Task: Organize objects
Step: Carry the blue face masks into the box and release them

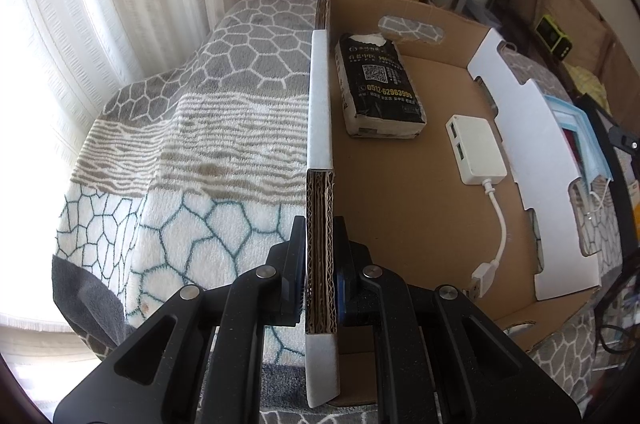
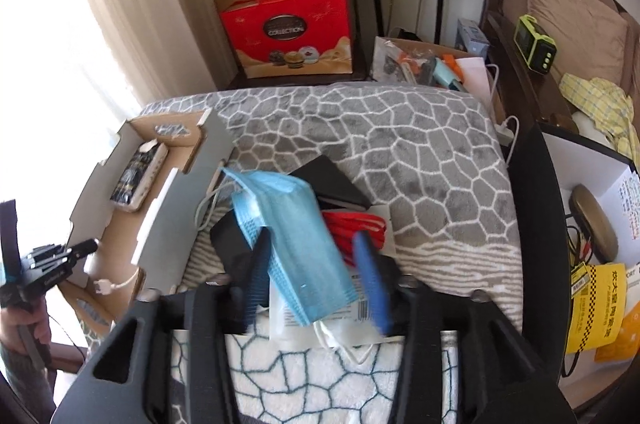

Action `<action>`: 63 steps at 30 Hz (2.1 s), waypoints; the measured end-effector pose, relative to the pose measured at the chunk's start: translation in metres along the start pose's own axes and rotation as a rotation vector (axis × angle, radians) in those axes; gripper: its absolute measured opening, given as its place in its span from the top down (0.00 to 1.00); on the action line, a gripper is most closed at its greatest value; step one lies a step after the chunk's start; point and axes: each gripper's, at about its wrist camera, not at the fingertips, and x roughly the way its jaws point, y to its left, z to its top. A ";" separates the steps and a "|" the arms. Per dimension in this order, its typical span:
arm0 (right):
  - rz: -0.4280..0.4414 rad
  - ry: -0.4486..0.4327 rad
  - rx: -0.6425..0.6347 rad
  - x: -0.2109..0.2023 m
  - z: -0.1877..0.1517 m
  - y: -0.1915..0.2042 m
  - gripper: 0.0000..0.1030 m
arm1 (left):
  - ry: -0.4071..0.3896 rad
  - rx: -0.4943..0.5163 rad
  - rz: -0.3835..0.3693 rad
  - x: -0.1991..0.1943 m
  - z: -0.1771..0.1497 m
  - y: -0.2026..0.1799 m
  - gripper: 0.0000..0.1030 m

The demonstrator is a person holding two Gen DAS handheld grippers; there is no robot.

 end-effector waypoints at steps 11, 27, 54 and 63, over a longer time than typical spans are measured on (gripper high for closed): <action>-0.063 0.101 -0.128 0.040 -0.016 0.019 0.67 | -0.001 -0.005 -0.001 0.000 0.000 -0.001 0.90; 0.091 -0.102 0.095 -0.030 0.015 0.001 0.98 | -0.001 -0.006 -0.002 0.000 0.000 0.000 0.90; 0.160 0.041 0.093 0.059 0.027 0.128 0.93 | -0.001 -0.010 -0.002 0.001 -0.002 0.002 0.90; 0.115 0.008 0.004 0.049 0.030 0.139 0.67 | -0.002 -0.013 -0.009 0.000 -0.003 0.002 0.90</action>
